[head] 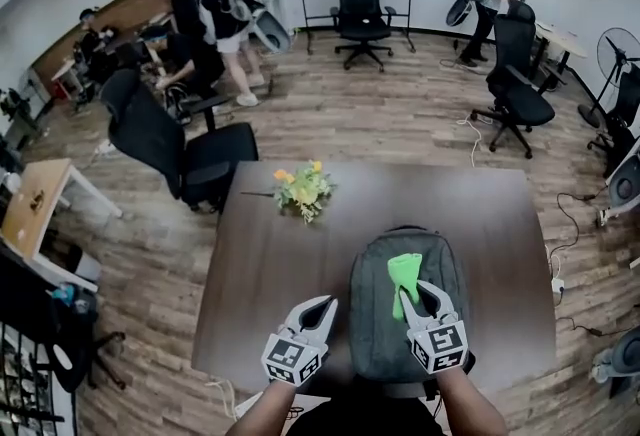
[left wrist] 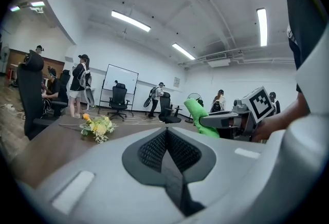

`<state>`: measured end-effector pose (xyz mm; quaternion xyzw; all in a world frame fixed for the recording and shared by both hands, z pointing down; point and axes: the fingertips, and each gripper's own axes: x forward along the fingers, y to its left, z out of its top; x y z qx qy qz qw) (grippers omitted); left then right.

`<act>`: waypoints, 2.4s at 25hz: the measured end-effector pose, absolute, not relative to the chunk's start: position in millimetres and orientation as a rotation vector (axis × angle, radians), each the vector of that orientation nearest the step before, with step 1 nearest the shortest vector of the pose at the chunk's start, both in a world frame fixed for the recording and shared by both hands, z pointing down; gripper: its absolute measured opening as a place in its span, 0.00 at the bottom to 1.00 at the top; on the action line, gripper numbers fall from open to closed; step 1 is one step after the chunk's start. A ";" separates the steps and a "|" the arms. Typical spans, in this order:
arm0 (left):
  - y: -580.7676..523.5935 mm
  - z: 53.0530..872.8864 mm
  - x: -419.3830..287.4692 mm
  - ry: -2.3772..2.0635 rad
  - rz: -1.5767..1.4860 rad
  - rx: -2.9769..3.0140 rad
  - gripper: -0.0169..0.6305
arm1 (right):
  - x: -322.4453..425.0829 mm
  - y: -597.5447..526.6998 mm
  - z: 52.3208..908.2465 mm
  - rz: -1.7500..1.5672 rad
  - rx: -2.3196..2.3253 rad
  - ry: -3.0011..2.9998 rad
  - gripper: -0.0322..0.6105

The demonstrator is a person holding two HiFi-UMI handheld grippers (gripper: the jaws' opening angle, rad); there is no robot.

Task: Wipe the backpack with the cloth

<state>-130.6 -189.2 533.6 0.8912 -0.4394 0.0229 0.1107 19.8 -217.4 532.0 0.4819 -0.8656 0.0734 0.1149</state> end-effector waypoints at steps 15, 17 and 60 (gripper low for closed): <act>-202.6 562.4 -143.9 -1.367 0.139 2.525 0.05 | -6.1 -281.6 607.4 0.448 1.362 -2.441 0.20; -201.5 564.1 -141.1 -1.366 0.150 2.523 0.06 | -5.6 -290.2 616.0 0.497 1.363 -2.426 0.20; -212.2 590.8 -112.0 -1.278 0.319 2.544 0.06 | 139.4 -341.4 671.5 0.375 1.493 -1.834 0.20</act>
